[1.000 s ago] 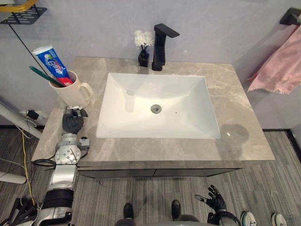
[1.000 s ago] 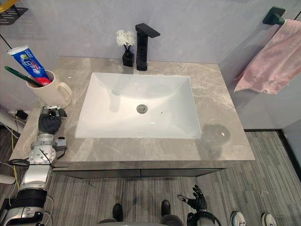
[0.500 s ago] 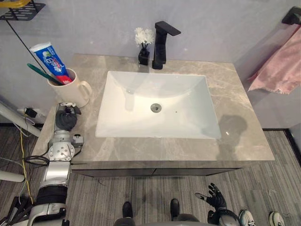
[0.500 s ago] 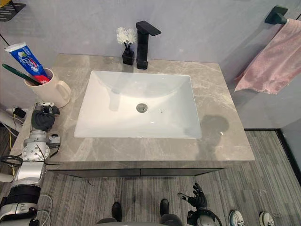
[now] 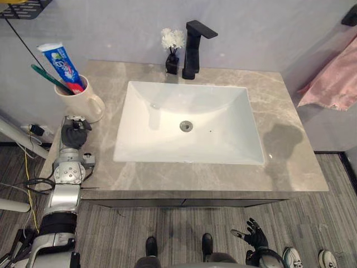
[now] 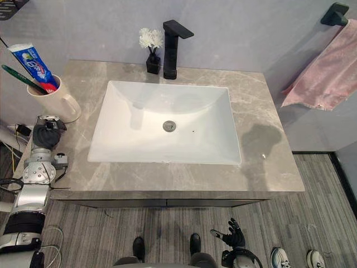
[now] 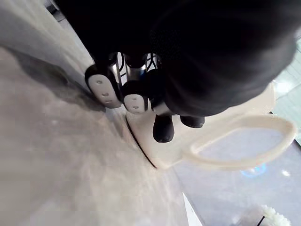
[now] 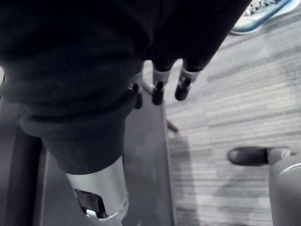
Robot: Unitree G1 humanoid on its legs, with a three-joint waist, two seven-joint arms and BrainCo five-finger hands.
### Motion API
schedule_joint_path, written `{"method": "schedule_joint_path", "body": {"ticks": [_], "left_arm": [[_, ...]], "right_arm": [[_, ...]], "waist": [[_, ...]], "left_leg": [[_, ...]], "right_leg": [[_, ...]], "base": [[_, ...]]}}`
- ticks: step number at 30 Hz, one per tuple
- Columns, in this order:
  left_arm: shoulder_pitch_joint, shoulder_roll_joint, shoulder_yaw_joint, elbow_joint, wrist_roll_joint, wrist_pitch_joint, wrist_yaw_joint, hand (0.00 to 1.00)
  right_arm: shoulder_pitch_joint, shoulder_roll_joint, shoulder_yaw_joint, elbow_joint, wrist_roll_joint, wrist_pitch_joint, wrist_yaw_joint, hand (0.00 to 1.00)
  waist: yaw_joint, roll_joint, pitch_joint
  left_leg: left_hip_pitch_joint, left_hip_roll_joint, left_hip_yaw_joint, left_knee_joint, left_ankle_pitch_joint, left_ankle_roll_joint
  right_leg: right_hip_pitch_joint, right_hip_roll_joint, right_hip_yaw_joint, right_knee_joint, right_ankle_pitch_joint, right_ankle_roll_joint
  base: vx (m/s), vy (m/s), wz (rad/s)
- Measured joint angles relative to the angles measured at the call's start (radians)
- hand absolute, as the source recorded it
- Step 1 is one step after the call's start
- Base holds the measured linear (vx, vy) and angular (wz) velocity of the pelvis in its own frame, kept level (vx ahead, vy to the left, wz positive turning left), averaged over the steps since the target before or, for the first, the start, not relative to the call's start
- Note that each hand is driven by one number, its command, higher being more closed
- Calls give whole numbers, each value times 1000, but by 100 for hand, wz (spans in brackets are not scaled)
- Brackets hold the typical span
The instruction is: Organize washtable
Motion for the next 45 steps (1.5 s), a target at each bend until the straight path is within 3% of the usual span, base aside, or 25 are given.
{"method": "schedule_joint_path", "body": {"ticks": [6, 34, 37, 41, 45], "left_arm": [[-38, 31, -24, 10, 11, 5, 0, 100], [-111, 43, -47, 64, 26, 23, 25, 100], [-101, 25, -48, 15, 24, 29, 27, 100], [-38, -20, -47, -177, 6, 22, 54, 100], [63, -132, 12, -377, -39, -5, 67, 100]], "right_arm": [[-9, 0, -2, 0, 0, 0, -5, 0], [-14, 2, -12, 0, 0, -5, -16, 0], [-12, 2, -12, 0, 1, -5, -15, 0], [-15, 3, -10, 0, 3, -5, -13, 0], [-15, 3, -5, 2, 4, -5, -10, 0]], "waist": [[0, -1, 17], [-4, 5, 24], [-5, 6, 25], [2, 9, 25], [23, 23, 27]], "left_leg": [[-7, 0, 1, 0, 0, 0], [-21, 0, 10, 11, 0, 1], [-21, 0, 0, 14, 0, 1], [-17, 0, -7, 19, 0, 1], [-14, 0, -25, 24, 0, 1]], "right_leg": [[-15, 0, 2, 1, 1, -1], [-22, 0, -3, 1, 12, -15], [-14, -1, -15, 1, 12, -15], [-3, -2, -34, 1, 12, -15], [10, -2, -44, 4, 12, -15]], "base": [[-13, -5, -1], [-12, -5, -1], [-1, -1, 9], [-20, -20, 7], [-30, -18, 10]]}}
